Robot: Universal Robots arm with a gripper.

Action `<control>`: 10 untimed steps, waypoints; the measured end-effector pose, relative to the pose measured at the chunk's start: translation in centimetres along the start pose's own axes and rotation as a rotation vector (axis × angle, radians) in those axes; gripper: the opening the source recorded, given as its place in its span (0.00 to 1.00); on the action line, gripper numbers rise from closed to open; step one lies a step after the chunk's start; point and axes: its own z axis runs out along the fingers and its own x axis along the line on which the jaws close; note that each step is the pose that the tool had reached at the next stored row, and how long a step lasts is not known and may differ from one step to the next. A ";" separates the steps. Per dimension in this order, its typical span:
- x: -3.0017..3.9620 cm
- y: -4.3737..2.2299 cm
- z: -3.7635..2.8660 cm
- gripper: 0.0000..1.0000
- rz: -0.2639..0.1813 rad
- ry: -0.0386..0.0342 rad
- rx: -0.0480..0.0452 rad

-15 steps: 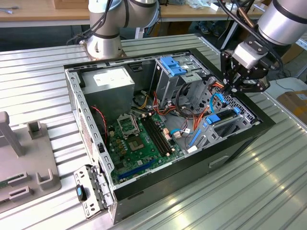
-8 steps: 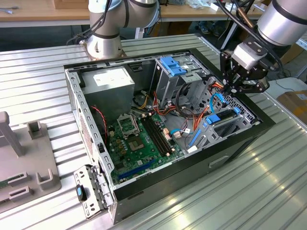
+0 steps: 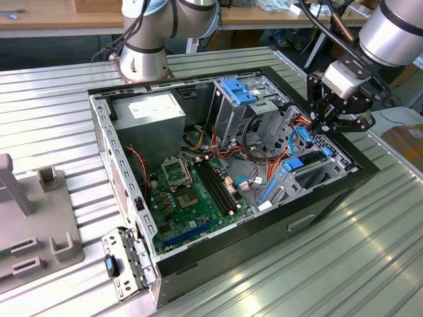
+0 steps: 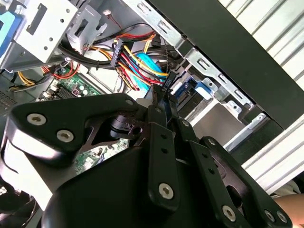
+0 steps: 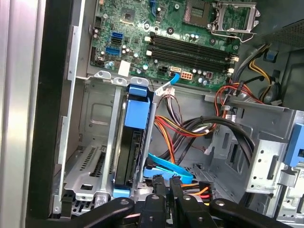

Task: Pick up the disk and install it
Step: 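Insert the first disk wire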

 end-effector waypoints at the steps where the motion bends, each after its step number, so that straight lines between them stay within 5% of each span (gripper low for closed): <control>1: 0.14 0.02 -0.02 0.16 0.002 0.0003 0.0002; 10: 1.88 0.41 -0.23 0.16 0.013 0.0006 0.0017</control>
